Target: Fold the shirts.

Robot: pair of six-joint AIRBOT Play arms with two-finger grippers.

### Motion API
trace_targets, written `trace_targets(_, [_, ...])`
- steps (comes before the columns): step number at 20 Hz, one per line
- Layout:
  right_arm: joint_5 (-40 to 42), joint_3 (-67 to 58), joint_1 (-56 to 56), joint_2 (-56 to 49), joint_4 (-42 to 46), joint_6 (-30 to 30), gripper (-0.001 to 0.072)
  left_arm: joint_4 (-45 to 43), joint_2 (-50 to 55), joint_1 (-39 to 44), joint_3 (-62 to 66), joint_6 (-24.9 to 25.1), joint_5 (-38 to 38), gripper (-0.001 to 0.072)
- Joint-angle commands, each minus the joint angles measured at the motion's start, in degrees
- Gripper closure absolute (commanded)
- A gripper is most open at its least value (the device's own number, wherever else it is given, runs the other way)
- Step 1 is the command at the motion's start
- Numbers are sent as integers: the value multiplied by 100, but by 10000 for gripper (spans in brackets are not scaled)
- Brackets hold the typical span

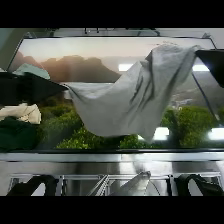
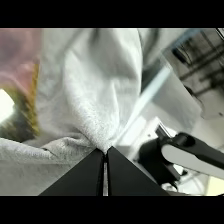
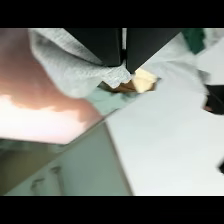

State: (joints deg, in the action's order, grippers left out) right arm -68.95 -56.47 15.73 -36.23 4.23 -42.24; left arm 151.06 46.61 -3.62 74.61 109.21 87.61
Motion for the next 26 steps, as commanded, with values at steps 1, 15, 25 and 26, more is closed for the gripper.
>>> trace_targets(1, [660,-22,92,553,1427,-898,697,-258,-313,-664,214,-105,133,687])
trace_targets(15, [1259,463,566,-4236,2361,-715,184,-291,4481,-1069,-44,793,37,-6])
trace_targets(25, [667,90,1558,-4854,3139,-1248,290,-1532,1974,-1440,-4205,212,-850,-5])
trace_targets(26, [614,90,1506,-4975,3139,-1248,290,-1672,1784,-1440,-4509,83,-1034,-5])
